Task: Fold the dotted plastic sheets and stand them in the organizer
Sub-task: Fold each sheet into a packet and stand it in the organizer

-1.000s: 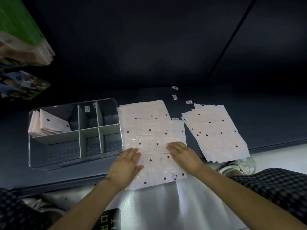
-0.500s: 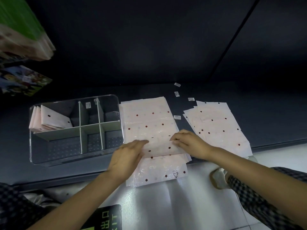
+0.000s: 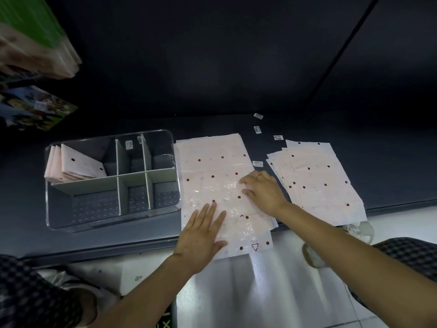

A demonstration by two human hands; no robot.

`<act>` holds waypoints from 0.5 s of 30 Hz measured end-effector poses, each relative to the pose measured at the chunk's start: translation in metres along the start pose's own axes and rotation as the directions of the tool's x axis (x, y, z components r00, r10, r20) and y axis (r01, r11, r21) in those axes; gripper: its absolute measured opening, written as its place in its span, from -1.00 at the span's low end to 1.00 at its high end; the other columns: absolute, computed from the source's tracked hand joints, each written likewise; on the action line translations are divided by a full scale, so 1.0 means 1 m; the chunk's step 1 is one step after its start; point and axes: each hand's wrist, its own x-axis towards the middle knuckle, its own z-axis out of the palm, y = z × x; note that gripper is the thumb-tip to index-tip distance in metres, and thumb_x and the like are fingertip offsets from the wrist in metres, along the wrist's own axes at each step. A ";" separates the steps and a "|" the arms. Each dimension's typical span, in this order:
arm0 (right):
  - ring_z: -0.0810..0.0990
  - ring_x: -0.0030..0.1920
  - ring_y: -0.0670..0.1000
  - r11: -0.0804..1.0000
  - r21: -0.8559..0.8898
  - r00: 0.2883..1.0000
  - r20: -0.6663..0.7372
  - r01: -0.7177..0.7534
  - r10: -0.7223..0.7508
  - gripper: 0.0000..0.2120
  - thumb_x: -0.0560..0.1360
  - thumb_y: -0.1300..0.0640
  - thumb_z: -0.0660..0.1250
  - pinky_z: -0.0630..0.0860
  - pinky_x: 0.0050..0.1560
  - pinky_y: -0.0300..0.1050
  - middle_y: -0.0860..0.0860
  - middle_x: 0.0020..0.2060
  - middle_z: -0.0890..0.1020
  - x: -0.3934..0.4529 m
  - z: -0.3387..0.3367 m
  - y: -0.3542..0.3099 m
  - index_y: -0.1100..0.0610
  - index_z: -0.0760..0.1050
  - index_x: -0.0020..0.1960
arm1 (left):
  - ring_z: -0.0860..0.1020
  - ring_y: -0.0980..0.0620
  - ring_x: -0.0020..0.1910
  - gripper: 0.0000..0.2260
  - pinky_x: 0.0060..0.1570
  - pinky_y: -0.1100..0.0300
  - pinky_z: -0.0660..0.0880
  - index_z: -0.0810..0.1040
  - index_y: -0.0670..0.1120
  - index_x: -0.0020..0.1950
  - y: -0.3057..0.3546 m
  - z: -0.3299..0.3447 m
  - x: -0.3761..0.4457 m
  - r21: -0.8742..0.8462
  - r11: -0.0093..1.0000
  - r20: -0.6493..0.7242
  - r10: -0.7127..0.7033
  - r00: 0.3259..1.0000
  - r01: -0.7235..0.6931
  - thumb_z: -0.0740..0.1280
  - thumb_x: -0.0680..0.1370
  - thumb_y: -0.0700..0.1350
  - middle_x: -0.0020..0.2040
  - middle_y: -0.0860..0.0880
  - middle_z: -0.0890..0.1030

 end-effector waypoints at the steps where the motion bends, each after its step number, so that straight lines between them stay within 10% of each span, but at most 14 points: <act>1: 0.33 0.29 0.05 1.000 0.015 0.997 -0.076 0.012 -0.010 -0.69 0.60 0.09 0.17 0.22 0.30 -0.10 0.01 0.28 0.44 -0.005 0.003 -0.005 0.05 0.41 0.33 | -0.36 -0.07 0.49 -0.40 0.47 0.04 -0.32 -0.39 0.07 0.46 0.000 0.002 0.000 0.001 1.000 0.009 -0.001 1.000 0.001 -0.14 0.60 0.26 0.48 -0.08 -0.41; 8: 0.05 0.51 -0.09 0.936 0.242 0.965 -0.013 0.257 -0.262 -0.54 0.65 0.12 0.06 -0.17 0.45 -0.33 -0.03 0.51 0.15 -0.040 0.046 -0.056 0.10 0.09 0.52 | -0.38 -0.14 0.47 -0.41 0.47 -0.05 -0.33 -0.22 0.10 0.53 0.003 0.008 0.003 0.048 0.999 0.014 0.007 1.000 -0.007 -0.18 0.58 0.30 0.46 -0.15 -0.41; 15: 0.03 0.51 -0.11 0.963 0.271 1.000 -0.013 0.004 -0.001 -0.48 0.64 0.01 0.07 -0.11 0.40 -0.37 -0.06 0.52 0.10 -0.051 0.041 0.003 0.06 0.00 0.54 | -0.43 -0.12 0.44 -0.44 0.43 0.02 -0.37 -0.44 0.22 0.40 -0.009 0.008 -0.008 0.029 1.000 0.012 0.009 1.000 -0.009 -0.27 0.50 0.34 0.45 -0.16 -0.45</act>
